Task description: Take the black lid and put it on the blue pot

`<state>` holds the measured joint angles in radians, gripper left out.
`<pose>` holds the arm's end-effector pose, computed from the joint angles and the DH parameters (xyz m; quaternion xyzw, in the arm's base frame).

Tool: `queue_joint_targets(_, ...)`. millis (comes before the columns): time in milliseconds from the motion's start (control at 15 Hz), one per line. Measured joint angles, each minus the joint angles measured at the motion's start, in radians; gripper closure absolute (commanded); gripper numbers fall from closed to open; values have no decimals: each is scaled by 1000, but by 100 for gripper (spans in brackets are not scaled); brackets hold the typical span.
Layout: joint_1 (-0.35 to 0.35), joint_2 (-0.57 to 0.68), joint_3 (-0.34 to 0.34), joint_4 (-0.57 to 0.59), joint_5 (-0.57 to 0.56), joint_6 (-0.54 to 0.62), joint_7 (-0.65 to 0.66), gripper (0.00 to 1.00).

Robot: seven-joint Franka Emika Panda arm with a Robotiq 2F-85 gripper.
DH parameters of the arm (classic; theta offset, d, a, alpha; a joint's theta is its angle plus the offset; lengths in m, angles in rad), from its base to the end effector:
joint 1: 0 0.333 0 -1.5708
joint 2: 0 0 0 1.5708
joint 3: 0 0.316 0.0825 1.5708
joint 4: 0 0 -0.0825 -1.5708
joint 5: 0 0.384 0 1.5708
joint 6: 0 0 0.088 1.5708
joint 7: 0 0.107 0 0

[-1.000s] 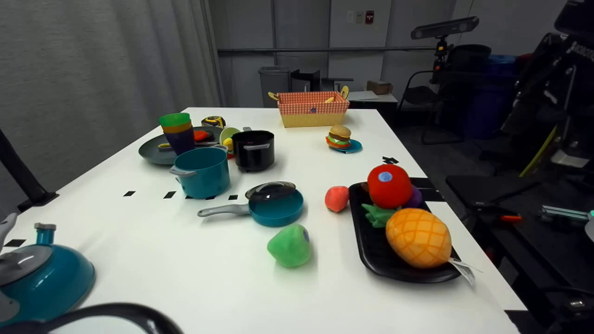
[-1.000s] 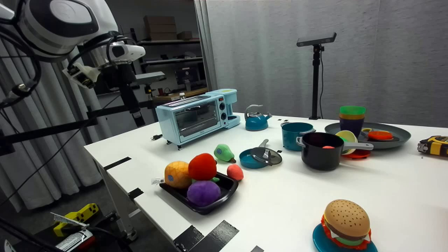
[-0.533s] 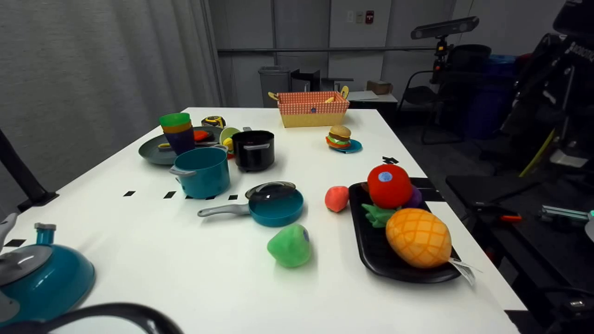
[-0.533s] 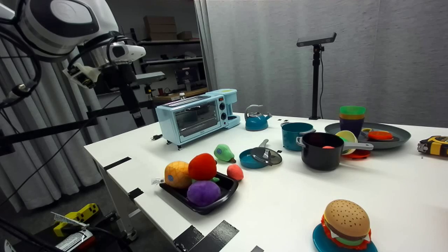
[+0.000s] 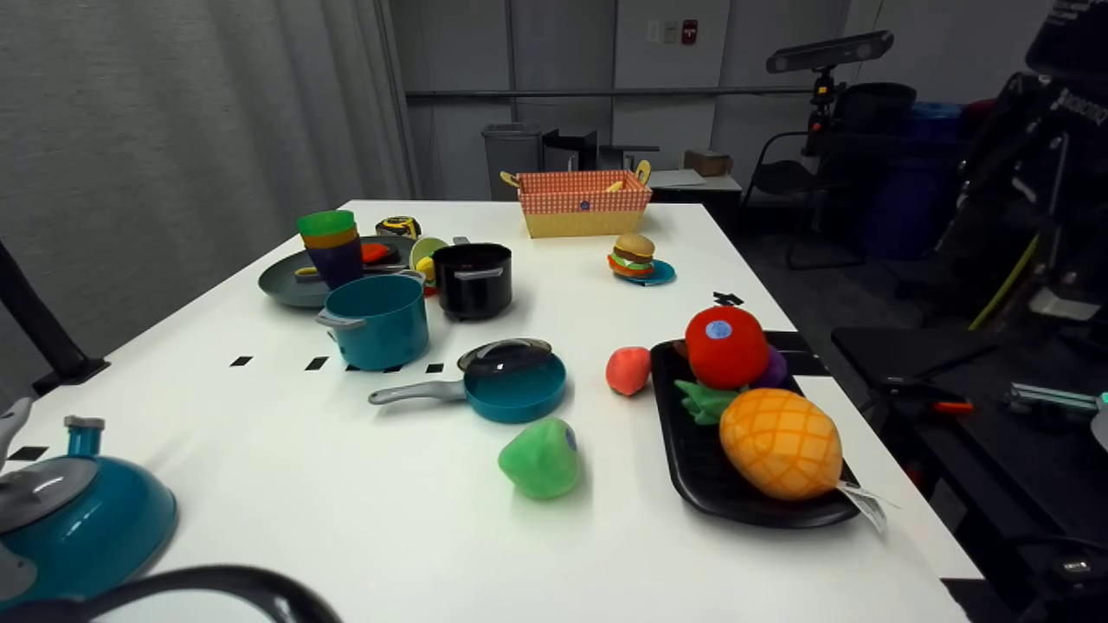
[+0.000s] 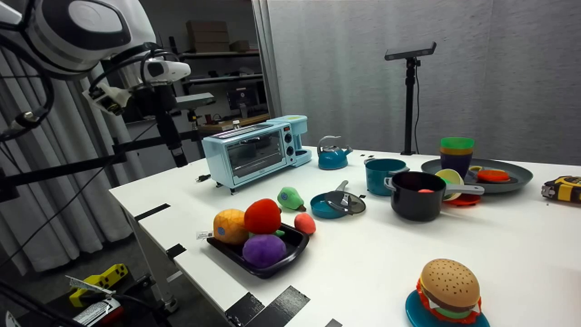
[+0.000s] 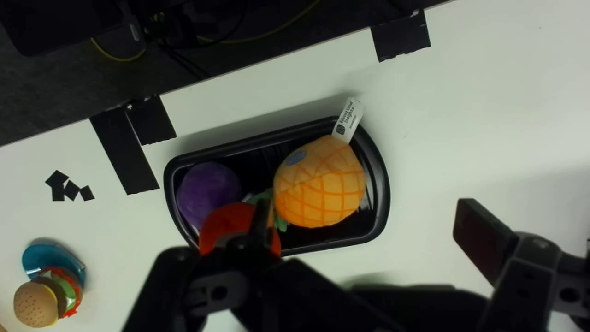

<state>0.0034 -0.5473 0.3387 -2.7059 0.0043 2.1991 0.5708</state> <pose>0.3464 0.1157 0.3879 0.9869 -0.1373 0.0425 0.0740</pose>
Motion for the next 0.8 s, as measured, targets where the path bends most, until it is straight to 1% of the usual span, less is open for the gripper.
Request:
queue_joint_targets(333,-7,93,-10,5,-10,48,5,0)
queue_joint_targets(800,-2,94,-13,5,-10,48,5,0)
